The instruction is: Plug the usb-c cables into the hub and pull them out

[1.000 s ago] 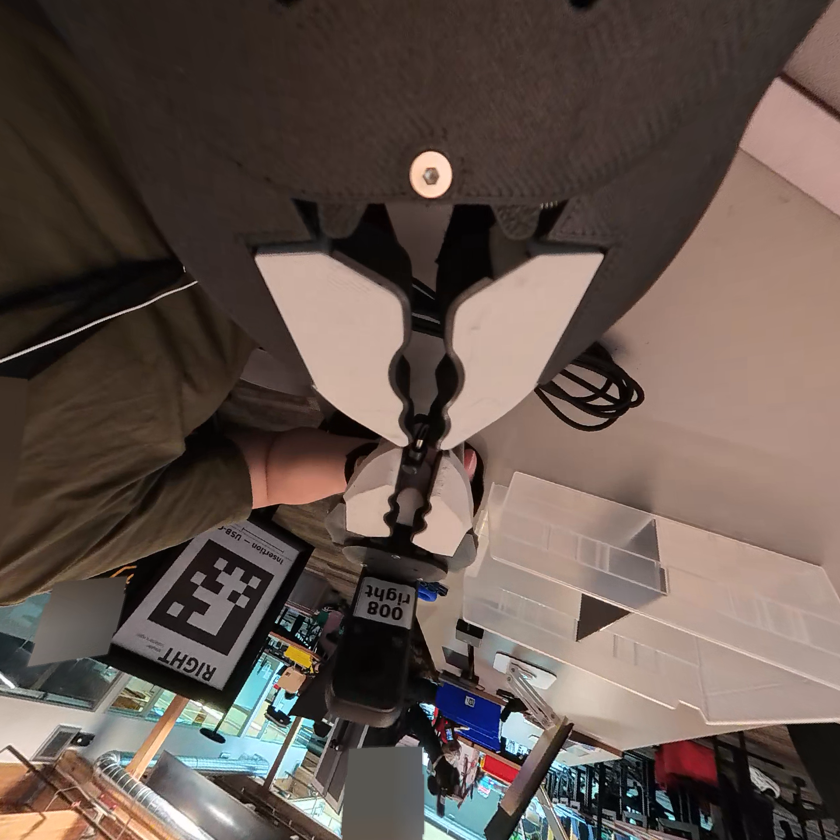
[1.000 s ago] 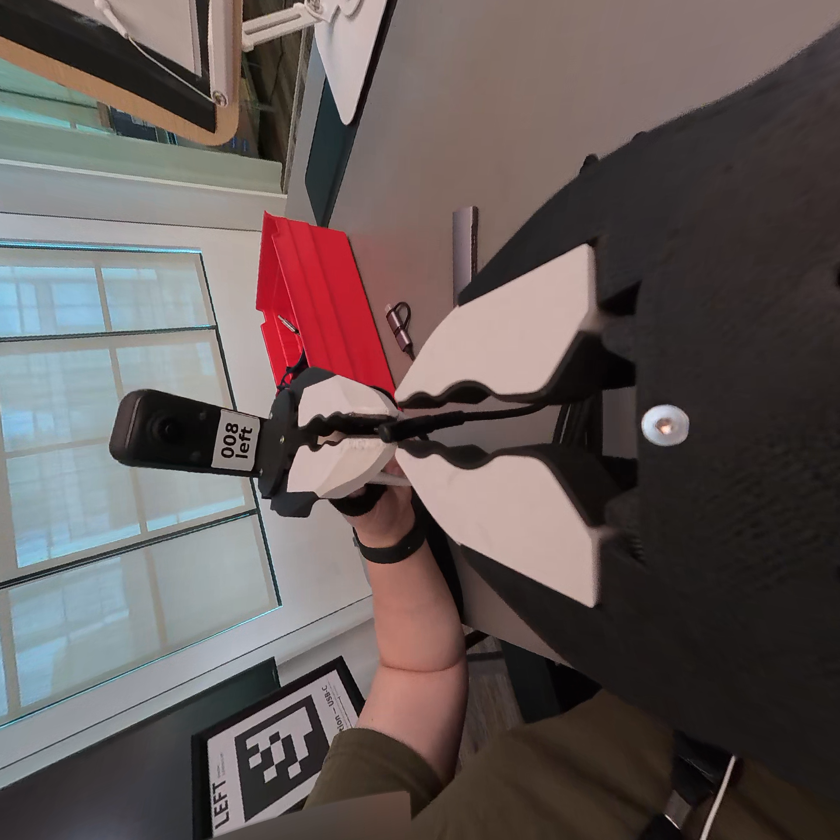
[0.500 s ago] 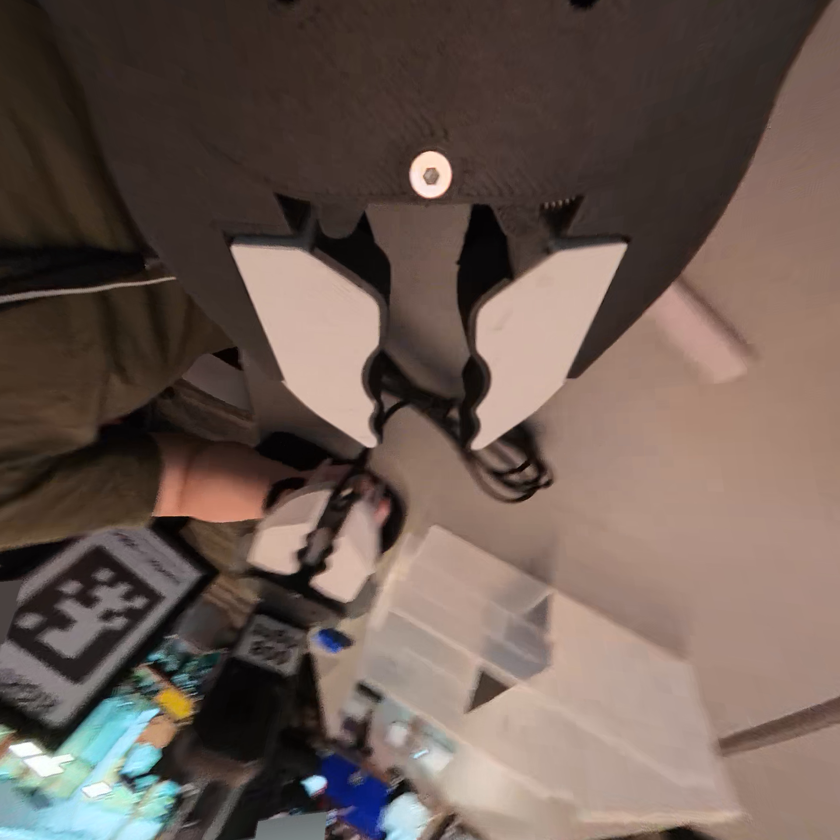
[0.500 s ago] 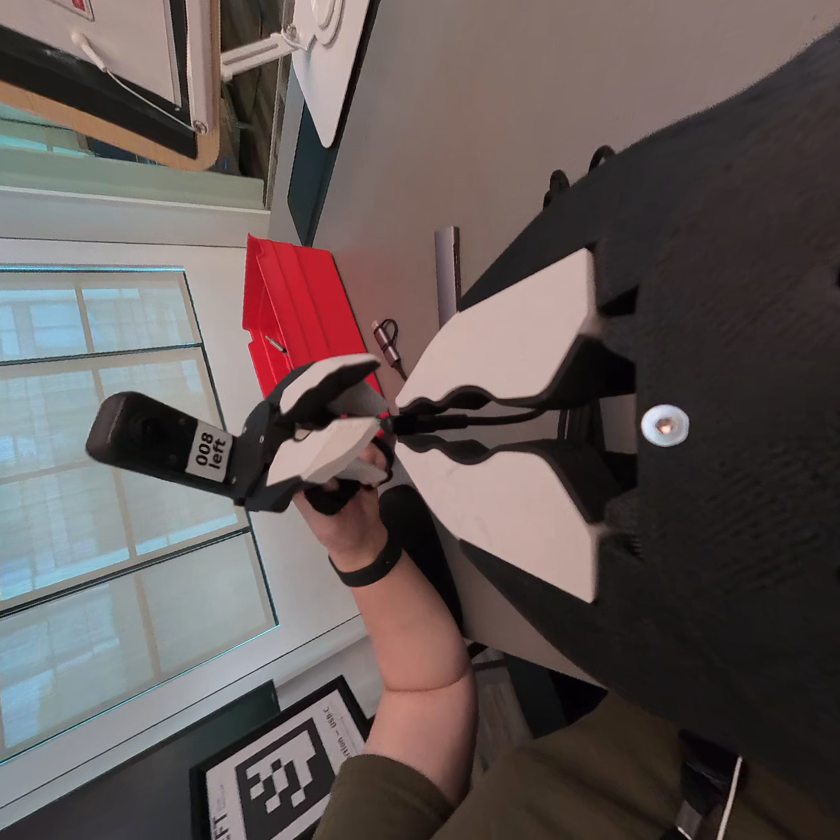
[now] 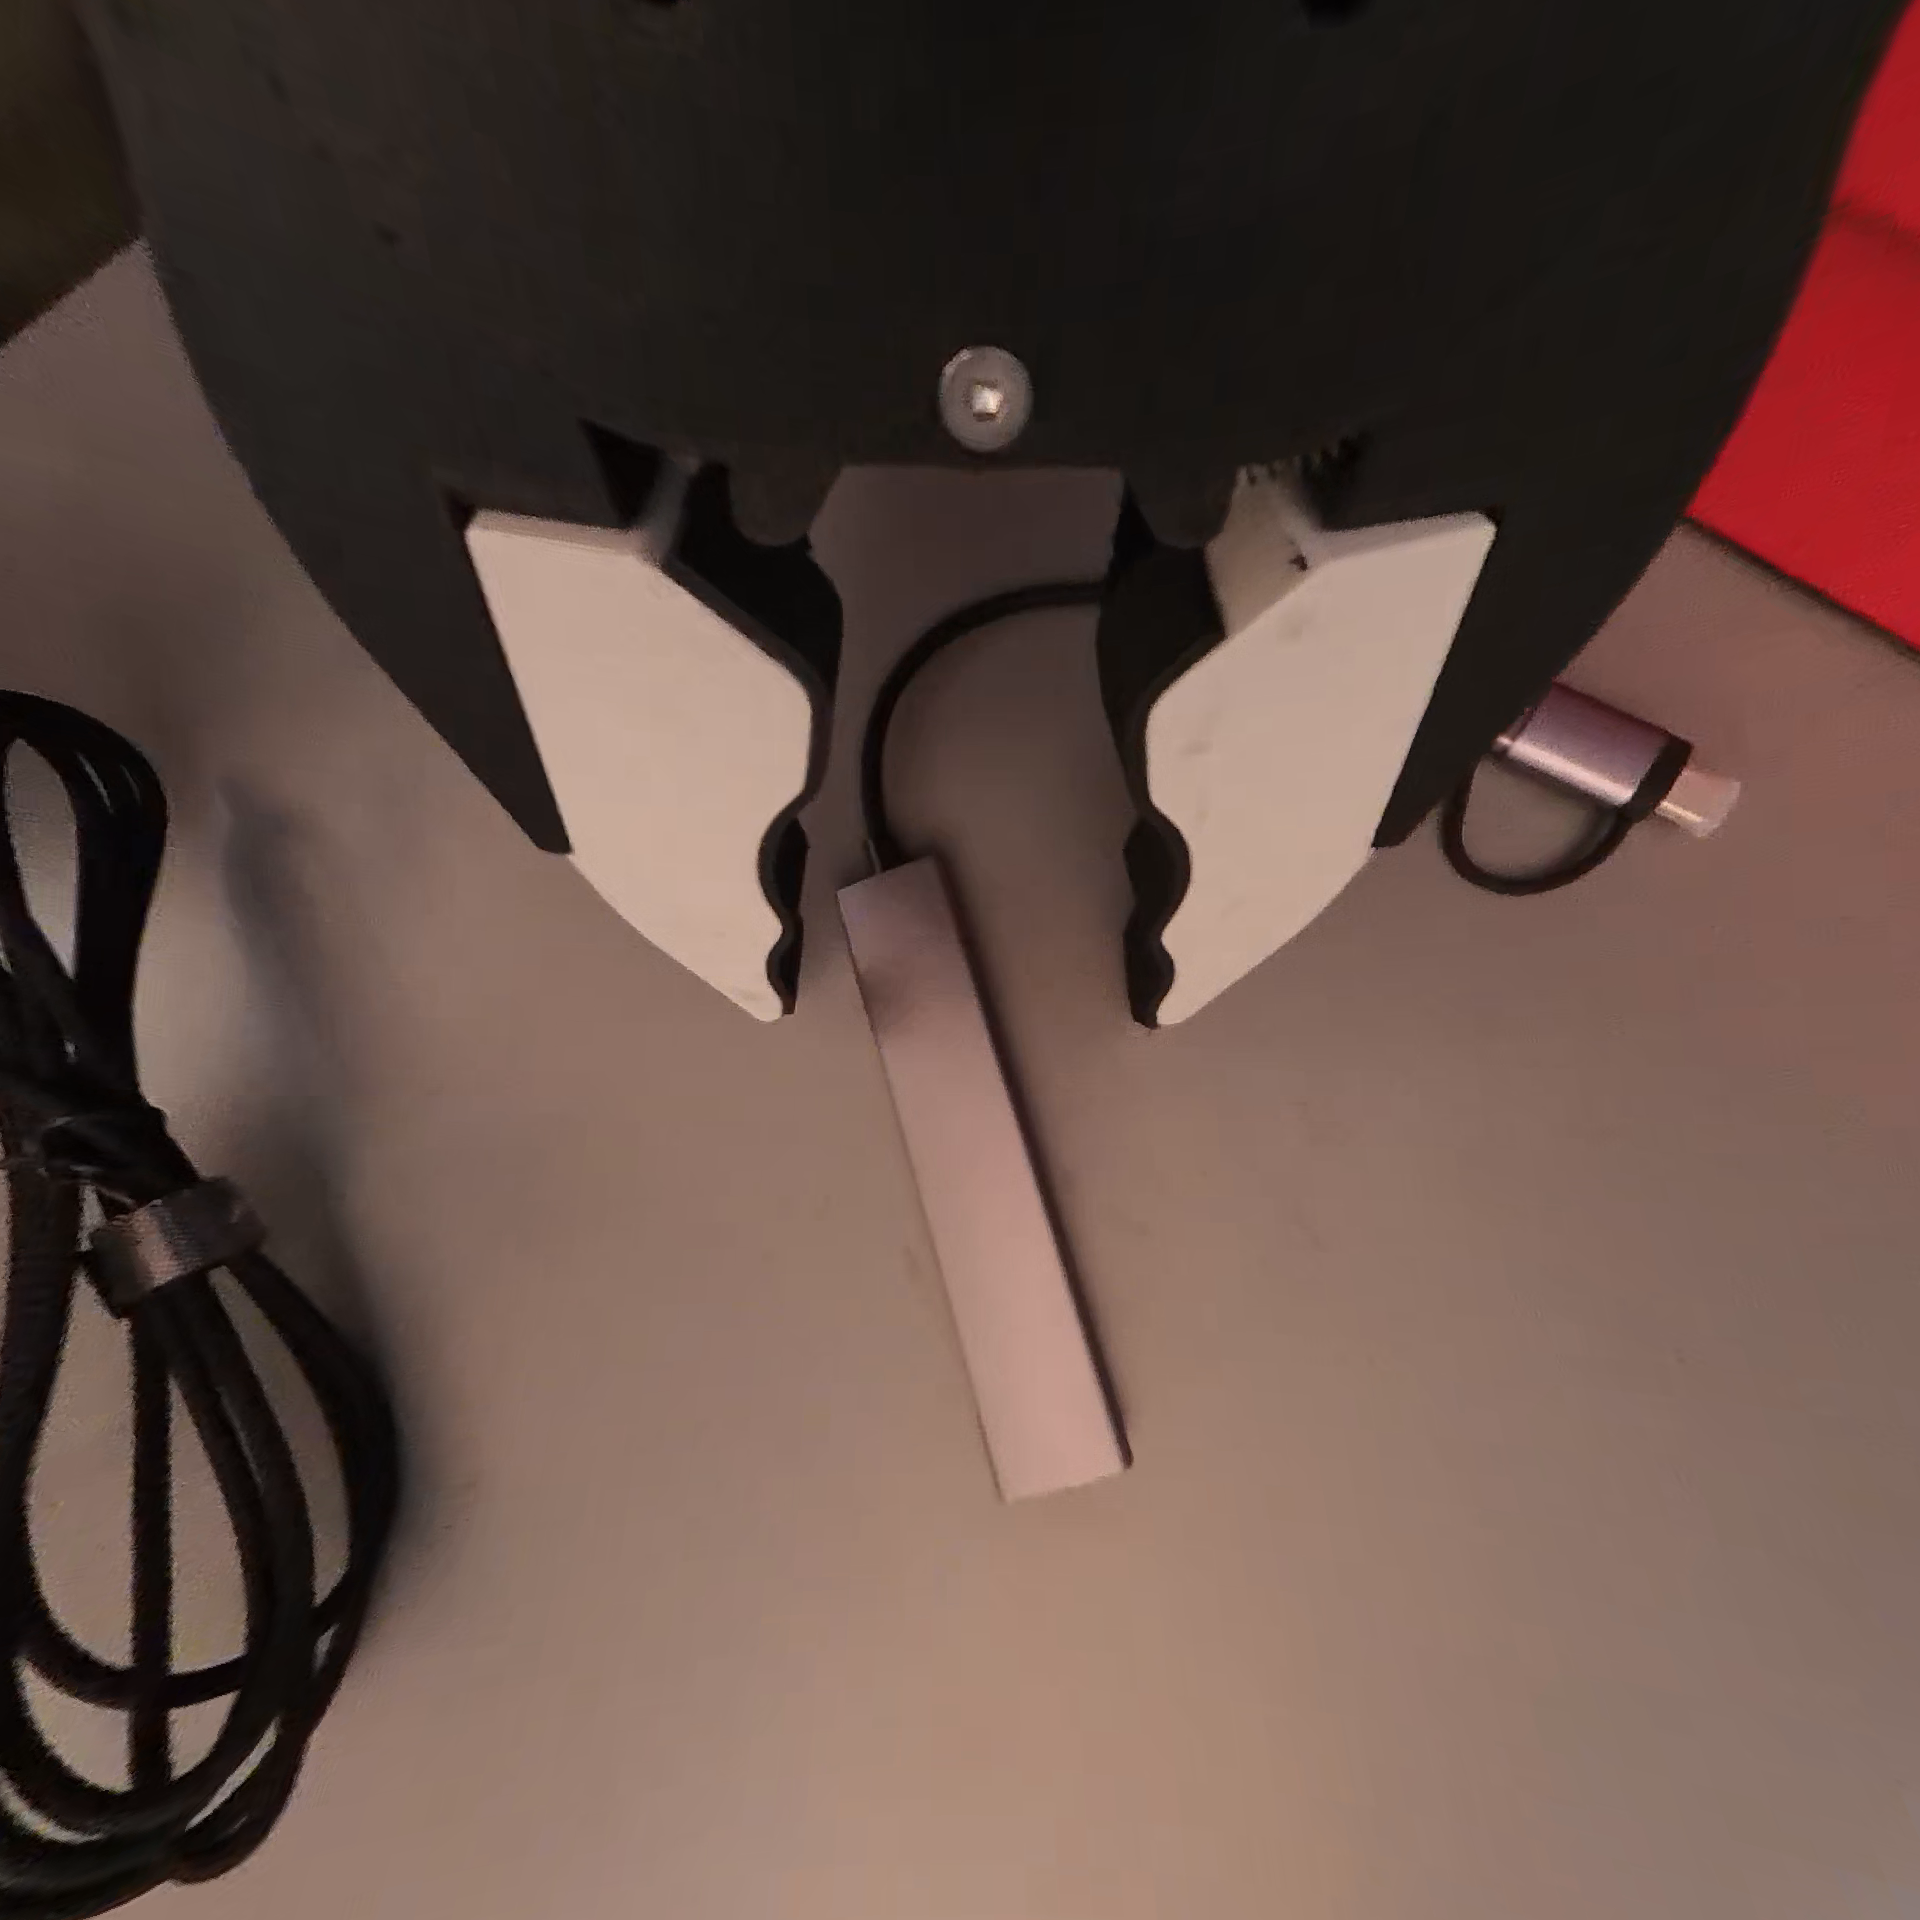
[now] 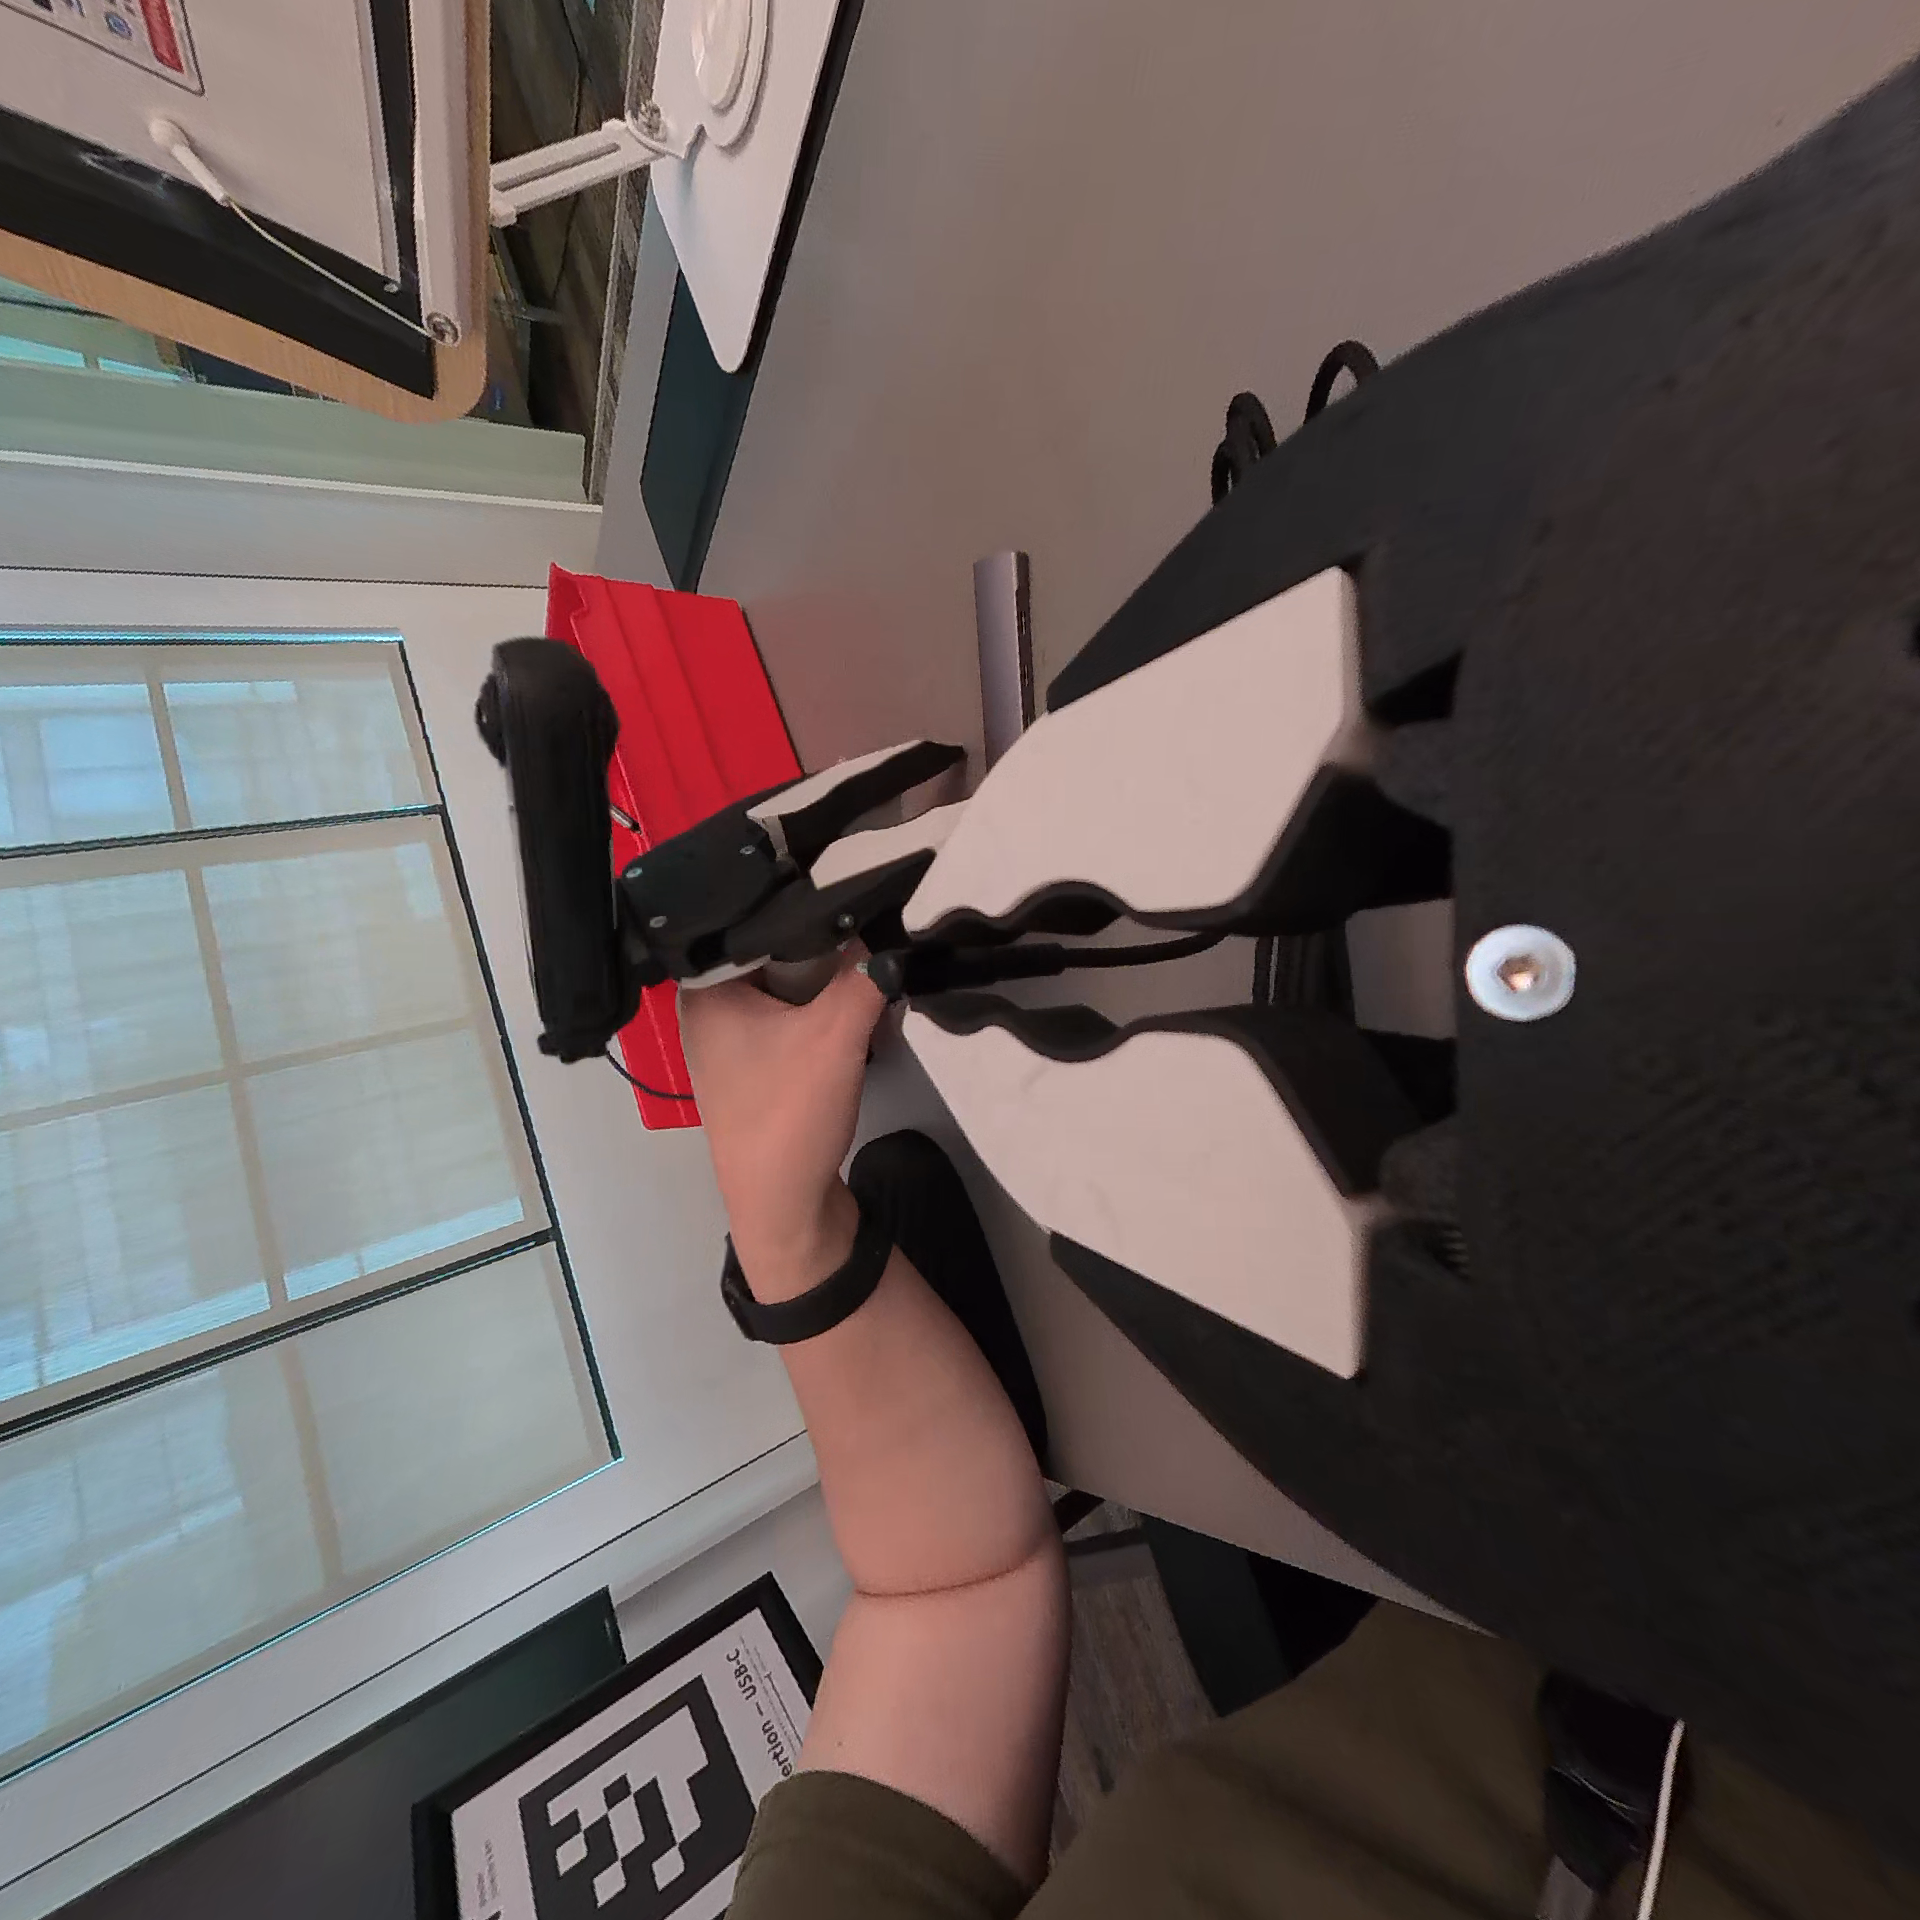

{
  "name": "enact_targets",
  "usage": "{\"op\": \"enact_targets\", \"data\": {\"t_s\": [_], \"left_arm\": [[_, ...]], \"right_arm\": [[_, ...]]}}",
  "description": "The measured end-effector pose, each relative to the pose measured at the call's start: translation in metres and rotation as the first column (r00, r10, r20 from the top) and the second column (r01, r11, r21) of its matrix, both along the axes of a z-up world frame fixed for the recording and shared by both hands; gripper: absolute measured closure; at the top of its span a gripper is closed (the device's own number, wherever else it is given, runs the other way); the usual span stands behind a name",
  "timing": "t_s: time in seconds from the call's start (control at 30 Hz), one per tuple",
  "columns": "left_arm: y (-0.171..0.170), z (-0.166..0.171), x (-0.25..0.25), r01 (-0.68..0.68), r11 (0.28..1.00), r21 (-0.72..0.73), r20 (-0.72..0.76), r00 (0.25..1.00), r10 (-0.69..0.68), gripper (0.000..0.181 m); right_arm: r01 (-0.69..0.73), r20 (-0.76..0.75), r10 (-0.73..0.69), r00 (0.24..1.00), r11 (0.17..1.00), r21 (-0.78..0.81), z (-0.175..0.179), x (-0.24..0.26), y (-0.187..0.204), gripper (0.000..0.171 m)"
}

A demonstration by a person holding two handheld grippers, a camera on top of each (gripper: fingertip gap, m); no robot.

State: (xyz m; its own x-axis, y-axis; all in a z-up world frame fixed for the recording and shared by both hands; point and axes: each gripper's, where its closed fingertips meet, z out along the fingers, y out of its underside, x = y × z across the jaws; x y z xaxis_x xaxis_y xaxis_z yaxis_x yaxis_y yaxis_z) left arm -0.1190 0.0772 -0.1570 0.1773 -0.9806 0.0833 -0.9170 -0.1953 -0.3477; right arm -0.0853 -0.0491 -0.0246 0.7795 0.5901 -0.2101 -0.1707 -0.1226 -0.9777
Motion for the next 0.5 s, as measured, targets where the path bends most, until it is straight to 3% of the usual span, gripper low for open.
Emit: {"op": "enact_targets", "data": {"t_s": [0.03,0.27,0.5], "left_arm": [[0.001,-0.001,-0.002,-0.006,1.000,0.003,-0.022,1.000,0.006,0.123],[0.003,-0.005,-0.014,0.010,0.999,0.053,-0.239,0.971,0.003,0.131],[0.001,-0.005,-0.017,0.077,0.997,0.028,-0.366,0.929,-0.061,0.129]], "right_arm": [[-0.001,-0.001,0.001,1.000,1.000,-0.002,0.000,0.000,0.000,0.162],[-0.006,0.008,0.006,1.000,1.000,-0.014,-0.001,0.002,-0.001,0.162],[0.000,0.042,0.001,0.999,1.000,-0.020,-0.002,0.003,-0.002,0.162]]}}
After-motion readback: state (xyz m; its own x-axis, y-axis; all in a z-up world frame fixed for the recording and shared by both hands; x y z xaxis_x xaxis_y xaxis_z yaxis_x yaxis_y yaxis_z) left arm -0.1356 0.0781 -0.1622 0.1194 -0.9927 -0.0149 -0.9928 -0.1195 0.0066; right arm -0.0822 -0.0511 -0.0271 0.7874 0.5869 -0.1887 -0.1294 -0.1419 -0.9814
